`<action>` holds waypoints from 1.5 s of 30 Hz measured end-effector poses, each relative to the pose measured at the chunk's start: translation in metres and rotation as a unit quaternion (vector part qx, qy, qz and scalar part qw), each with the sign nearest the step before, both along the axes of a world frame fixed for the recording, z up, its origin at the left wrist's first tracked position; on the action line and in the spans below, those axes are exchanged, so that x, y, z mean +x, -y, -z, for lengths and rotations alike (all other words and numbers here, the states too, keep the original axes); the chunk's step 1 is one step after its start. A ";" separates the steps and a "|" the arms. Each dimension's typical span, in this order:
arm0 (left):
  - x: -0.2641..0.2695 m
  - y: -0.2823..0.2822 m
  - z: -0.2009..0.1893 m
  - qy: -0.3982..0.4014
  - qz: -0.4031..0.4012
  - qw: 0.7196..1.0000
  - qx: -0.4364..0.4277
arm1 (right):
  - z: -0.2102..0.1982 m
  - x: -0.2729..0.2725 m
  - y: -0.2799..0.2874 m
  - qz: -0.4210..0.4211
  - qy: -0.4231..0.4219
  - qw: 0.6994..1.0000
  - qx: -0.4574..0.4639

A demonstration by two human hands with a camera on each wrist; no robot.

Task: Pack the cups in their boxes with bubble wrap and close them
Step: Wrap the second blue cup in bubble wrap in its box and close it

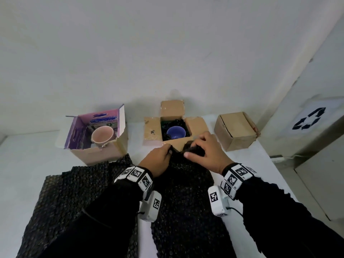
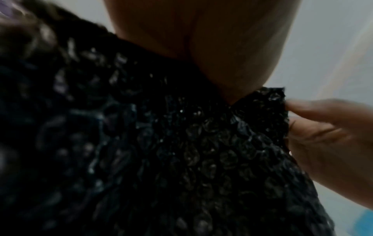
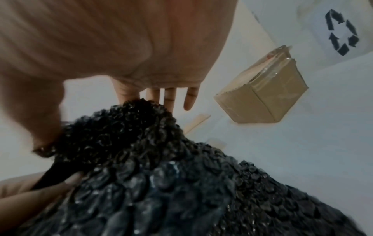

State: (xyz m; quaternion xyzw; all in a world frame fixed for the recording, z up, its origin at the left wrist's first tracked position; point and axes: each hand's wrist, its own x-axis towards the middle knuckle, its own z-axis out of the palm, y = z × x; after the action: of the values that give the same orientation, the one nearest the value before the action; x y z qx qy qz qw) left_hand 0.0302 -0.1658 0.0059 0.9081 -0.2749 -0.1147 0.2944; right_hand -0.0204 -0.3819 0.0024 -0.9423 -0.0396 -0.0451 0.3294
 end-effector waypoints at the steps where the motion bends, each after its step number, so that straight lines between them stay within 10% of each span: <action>1: 0.002 0.000 -0.003 0.008 0.005 1.000 -0.006 | -0.003 0.001 0.001 -0.029 -0.010 0.999 -0.027; 5: 0.005 0.002 -0.022 0.038 0.052 0.997 0.035 | -0.008 0.012 -0.002 -0.087 -0.067 0.975 -0.195; 10: 0.021 0.009 -0.026 0.145 0.082 0.959 0.229 | -0.016 0.026 0.005 -0.099 -0.023 0.994 -0.042; 33: 0.113 0.019 -0.015 0.099 -0.017 0.995 -0.016 | -0.038 0.140 0.043 -0.101 -0.282 0.950 0.083; 38: 0.130 0.030 -0.009 0.153 -0.126 0.980 0.021 | -0.030 0.162 0.034 -0.049 -0.235 0.957 0.164; 45: 0.118 0.035 0.023 0.207 -0.091 0.949 0.218 | 0.003 0.198 0.020 -0.071 0.021 0.985 -0.157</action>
State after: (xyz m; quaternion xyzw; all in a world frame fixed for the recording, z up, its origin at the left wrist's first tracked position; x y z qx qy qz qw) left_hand 0.1486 -0.2008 -0.0172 0.9751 -0.2139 0.0459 0.0352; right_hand 0.1780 -0.4020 -0.0011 -0.9760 -0.1203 -0.0342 0.1785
